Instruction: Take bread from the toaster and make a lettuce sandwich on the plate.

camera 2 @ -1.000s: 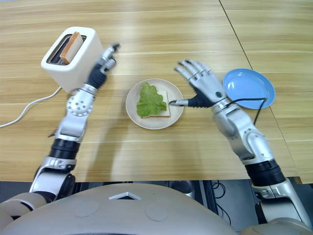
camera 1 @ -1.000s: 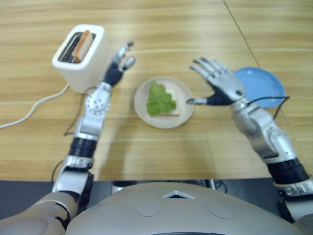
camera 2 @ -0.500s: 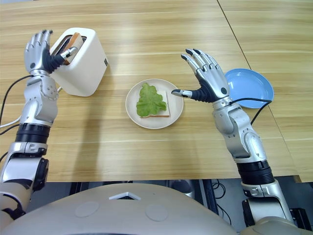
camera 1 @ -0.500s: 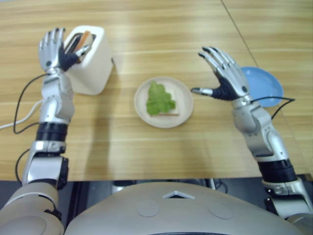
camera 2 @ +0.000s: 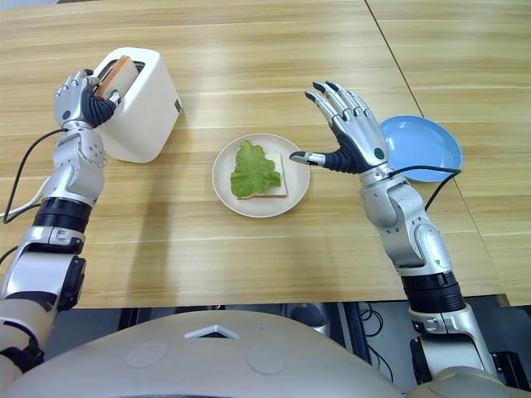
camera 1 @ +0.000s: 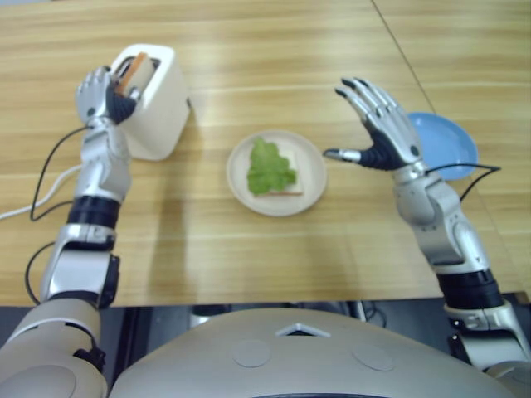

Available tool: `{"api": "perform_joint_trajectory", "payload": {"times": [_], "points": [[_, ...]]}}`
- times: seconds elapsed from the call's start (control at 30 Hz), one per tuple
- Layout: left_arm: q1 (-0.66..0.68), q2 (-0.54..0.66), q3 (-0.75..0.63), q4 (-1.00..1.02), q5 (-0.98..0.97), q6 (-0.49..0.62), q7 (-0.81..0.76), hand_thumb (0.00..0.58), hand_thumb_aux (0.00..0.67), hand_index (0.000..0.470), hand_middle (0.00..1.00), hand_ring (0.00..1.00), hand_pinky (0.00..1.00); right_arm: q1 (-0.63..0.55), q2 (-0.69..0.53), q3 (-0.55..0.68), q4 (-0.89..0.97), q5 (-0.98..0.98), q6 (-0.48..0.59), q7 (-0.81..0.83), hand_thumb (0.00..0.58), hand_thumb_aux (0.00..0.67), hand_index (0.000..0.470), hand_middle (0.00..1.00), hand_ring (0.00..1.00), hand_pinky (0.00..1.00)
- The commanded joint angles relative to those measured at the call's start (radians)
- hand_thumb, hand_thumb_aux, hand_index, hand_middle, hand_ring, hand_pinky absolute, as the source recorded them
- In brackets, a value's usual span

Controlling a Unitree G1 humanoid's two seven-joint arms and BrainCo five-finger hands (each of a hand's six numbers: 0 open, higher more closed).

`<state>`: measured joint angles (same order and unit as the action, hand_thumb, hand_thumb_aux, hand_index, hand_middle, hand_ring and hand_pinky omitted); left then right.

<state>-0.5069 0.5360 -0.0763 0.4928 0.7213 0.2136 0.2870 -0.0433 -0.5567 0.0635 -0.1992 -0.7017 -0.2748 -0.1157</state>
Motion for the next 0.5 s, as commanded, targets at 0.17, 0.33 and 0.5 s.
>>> {"api": "perform_joint_trajectory", "payload": {"times": [0.17,0.33,0.5], "points": [[0.074,-0.037,0.07,-0.295,-0.108,-0.196,0.146,0.58,0.67,0.46,1.0,1.0,1.0,0.003,-0.003,-0.014,0.019,-0.008,0.003,0.0,0.0,0.0,0.0,0.0,0.0,0.0],[0.121,-0.101,0.159,-0.506,-0.369,-0.4,0.067,0.58,0.67,0.46,1.0,1.0,1.0,-0.001,0.004,-0.037,0.045,0.031,0.0,-0.011,0.0,0.0,0.0,0.0,0.0,0.0],[0.102,-0.182,0.132,-0.491,-0.738,-0.418,-0.266,0.58,0.67,0.46,1.0,1.0,1.0,-0.018,0.042,-0.098,0.118,0.191,-0.036,-0.009,0.0,0.0,0.0,0.0,0.0,0.0]]}}
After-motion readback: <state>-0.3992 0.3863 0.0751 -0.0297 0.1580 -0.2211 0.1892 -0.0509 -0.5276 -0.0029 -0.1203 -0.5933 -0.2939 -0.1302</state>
